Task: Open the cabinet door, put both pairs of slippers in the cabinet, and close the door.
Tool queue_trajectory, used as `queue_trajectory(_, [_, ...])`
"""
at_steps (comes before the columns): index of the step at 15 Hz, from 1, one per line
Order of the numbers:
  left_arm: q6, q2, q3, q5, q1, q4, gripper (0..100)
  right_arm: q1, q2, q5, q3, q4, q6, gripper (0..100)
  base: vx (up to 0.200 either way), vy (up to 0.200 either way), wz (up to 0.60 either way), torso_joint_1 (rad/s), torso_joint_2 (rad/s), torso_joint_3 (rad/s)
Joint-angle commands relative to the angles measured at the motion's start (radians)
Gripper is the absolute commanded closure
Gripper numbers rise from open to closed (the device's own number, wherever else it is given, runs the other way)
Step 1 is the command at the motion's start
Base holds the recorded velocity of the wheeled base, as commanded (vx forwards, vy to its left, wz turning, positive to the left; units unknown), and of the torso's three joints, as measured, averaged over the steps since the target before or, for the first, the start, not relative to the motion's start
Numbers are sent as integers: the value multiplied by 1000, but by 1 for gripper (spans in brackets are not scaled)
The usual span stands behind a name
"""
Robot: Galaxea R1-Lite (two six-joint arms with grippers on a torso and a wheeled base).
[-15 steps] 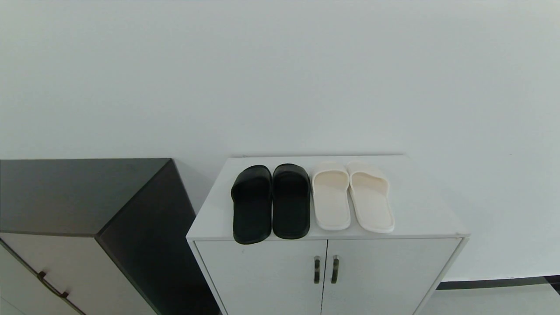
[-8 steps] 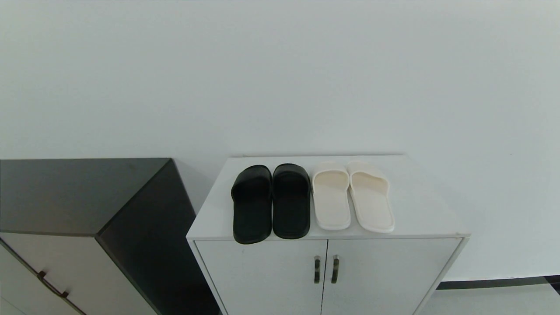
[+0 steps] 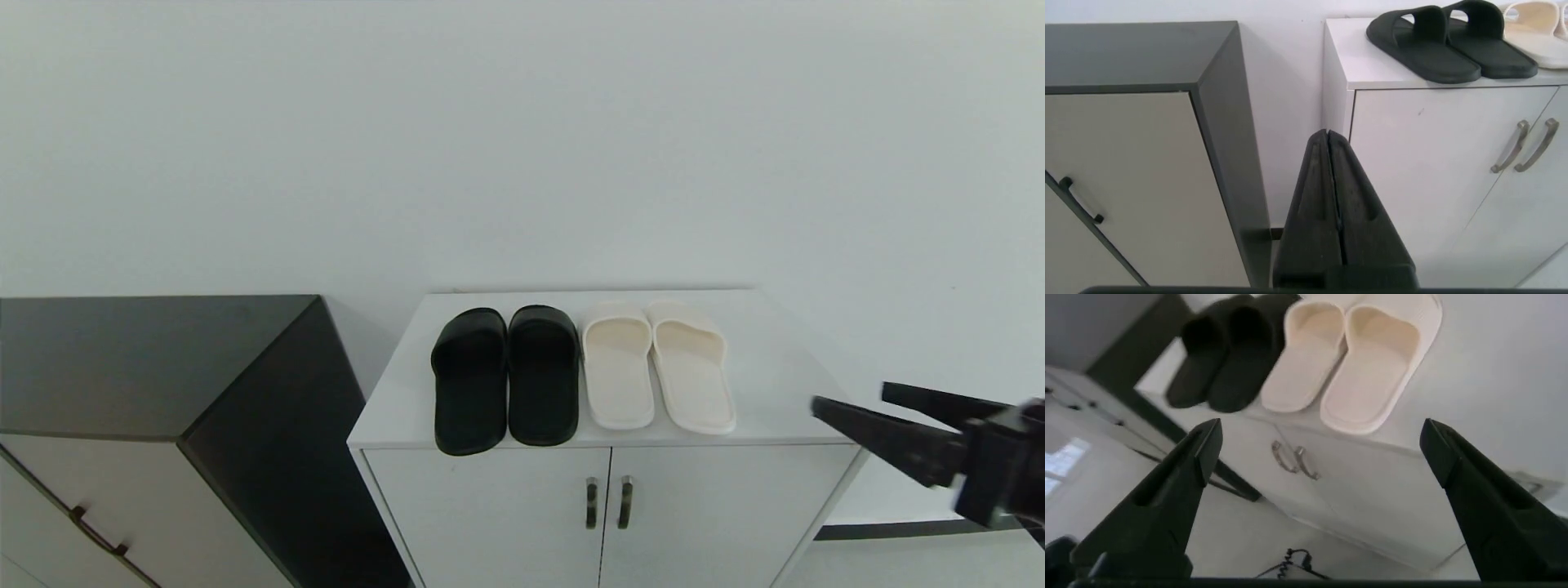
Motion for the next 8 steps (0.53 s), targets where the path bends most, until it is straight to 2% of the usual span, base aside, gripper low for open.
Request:
queue_trajectory(1, [0, 0, 0, 0, 0, 0, 100, 85, 367, -197, -201, -84, 56, 0, 0, 0, 0, 0, 0, 0])
queue_trajectory(2, [0, 1, 0, 0, 0, 0, 100, 88, 383, -208, -212, -89, 58, 0, 0, 0, 0, 0, 0, 0])
queue_trajectory(4, [0, 1, 0, 0, 0, 0, 100, 101, 527, -293, -307, -127, 58, 0, 0, 0, 0, 0, 0, 0])
queue_trajectory(8, [0, 1, 0, 0, 0, 0, 100, 85, 683, -331, -390, -182, 52, 0, 0, 0, 0, 0, 0, 0])
